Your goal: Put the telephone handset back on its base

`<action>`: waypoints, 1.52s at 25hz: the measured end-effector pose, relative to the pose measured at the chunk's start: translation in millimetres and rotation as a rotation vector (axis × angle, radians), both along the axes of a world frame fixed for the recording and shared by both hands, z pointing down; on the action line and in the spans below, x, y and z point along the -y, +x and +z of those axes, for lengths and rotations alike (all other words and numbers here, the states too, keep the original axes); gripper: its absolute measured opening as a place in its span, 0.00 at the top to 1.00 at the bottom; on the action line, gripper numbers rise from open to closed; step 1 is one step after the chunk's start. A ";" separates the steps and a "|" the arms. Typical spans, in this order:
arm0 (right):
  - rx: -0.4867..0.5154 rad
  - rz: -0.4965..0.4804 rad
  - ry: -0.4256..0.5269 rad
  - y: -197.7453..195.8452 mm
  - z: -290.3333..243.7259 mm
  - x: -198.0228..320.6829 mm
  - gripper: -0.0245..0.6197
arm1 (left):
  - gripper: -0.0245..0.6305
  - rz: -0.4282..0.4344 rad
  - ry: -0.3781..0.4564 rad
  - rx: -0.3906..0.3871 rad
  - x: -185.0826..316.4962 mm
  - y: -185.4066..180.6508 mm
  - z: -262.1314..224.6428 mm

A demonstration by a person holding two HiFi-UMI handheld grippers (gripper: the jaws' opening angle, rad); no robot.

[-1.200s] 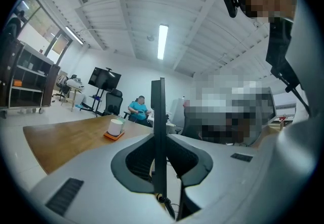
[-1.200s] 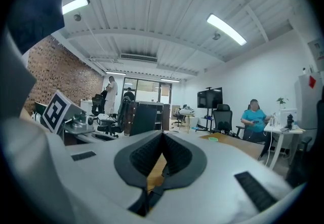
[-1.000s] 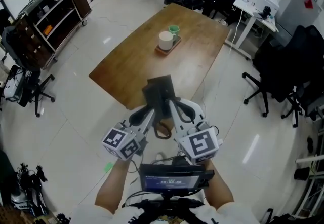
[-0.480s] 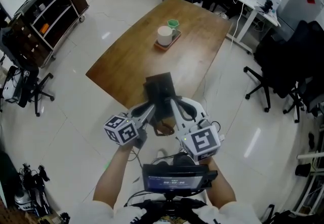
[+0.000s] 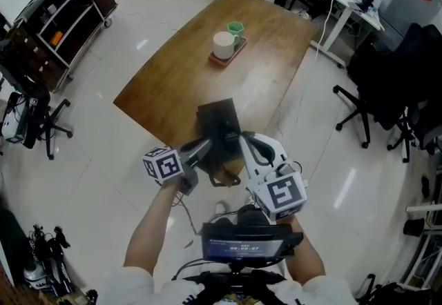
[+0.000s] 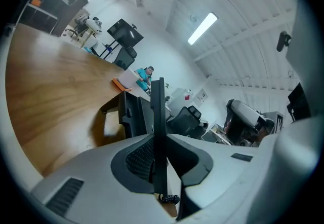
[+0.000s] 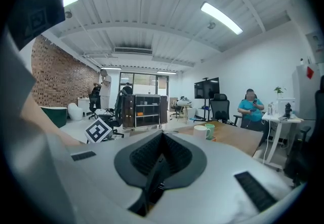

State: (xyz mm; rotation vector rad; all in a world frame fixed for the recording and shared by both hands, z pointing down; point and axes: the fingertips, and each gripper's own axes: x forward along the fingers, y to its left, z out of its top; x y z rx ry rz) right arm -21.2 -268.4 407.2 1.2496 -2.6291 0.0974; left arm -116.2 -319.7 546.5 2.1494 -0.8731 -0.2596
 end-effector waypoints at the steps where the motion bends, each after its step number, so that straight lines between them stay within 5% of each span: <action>1: 0.002 0.005 -0.007 1.5 1.6 1.4 0.96 | 0.87 0.006 -0.009 -0.006 2.2 -0.6 2.6; 27: -0.008 0.003 -0.022 1.1 6.9 7.9 0.96 | 0.86 0.086 -0.161 -0.087 35.8 -1.2 32.8; 38: -0.008 -0.004 -0.021 -0.7 9.1 7.4 0.96 | 0.84 0.079 -0.144 -0.068 37.8 -2.4 38.7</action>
